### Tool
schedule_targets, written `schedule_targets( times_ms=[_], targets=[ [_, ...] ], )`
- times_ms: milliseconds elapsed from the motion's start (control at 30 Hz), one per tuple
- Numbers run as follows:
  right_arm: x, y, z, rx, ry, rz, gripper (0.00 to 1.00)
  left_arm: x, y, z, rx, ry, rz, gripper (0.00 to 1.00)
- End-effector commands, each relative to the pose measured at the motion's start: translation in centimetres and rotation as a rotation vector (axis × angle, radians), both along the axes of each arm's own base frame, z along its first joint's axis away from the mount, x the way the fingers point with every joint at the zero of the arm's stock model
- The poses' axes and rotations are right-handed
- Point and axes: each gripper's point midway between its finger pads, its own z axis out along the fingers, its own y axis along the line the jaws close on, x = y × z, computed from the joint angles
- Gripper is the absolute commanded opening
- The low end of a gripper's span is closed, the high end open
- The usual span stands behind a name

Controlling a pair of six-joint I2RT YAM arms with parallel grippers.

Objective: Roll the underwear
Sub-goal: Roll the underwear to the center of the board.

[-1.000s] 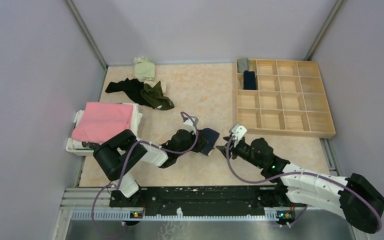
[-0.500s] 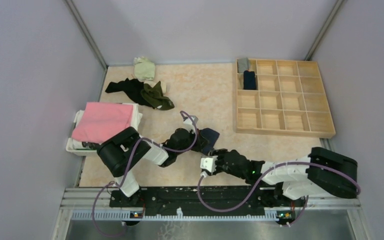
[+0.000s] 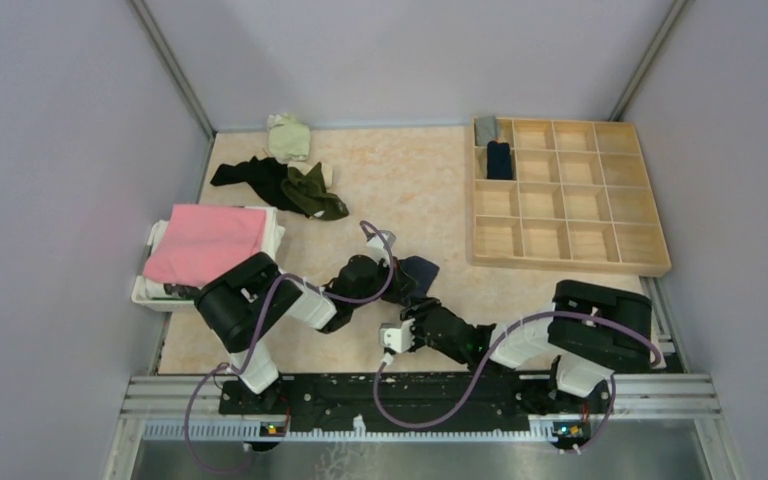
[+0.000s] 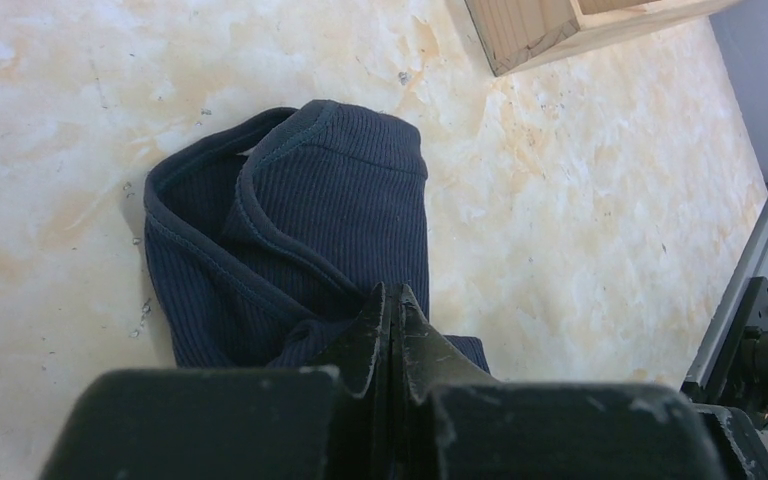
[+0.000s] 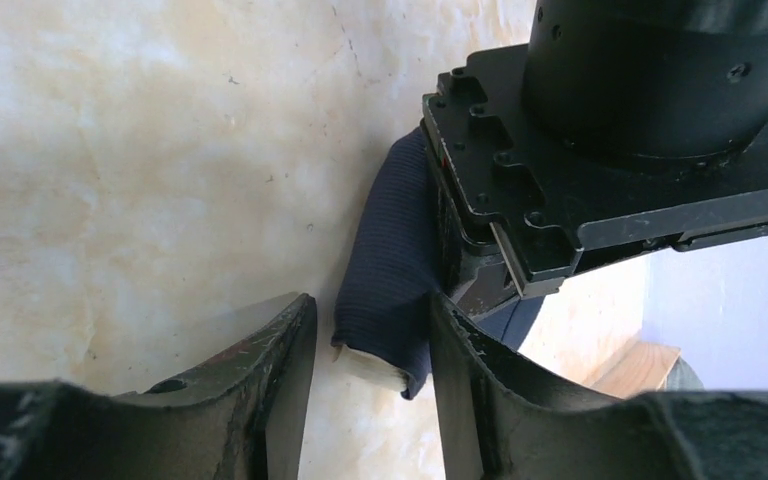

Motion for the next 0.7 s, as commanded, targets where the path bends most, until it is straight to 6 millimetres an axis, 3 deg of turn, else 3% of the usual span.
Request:
schedule_targets(
  times_ms=[0, 133, 300, 467, 667],
  targets=[
    [1.1, 0.4, 0.8, 0.014, -0.054, -0.056, 0.42, -4.8, 6.5, -9.7, 0.331, 0.244, 0.003, 0.00],
    [1.4, -0.4, -0.3, -0.023, -0.067, -0.085, 0.32, -4.7, 6.3, -9.5, 0.323, 0.244, 0.000, 0.00],
    [2.3, -1.4, -0.7, -0.031, -0.108, -0.145, 0.03, -4.6, 6.3, -8.6, 0.307, 0.232, 0.004, 0.00],
    [1.9, -2.2, 0.4, 0.054, -0.093, -0.152, 0.00, -3.2, 6.4, -3.8, 0.229, 0.151, 0.061, 0.00],
    [-1.5, 0.1, 1.1, 0.148, 0.066, 0.031, 0.00, -1.6, 7.9, 3.0, 0.188, 0.029, 0.167, 0.00]
  ],
)
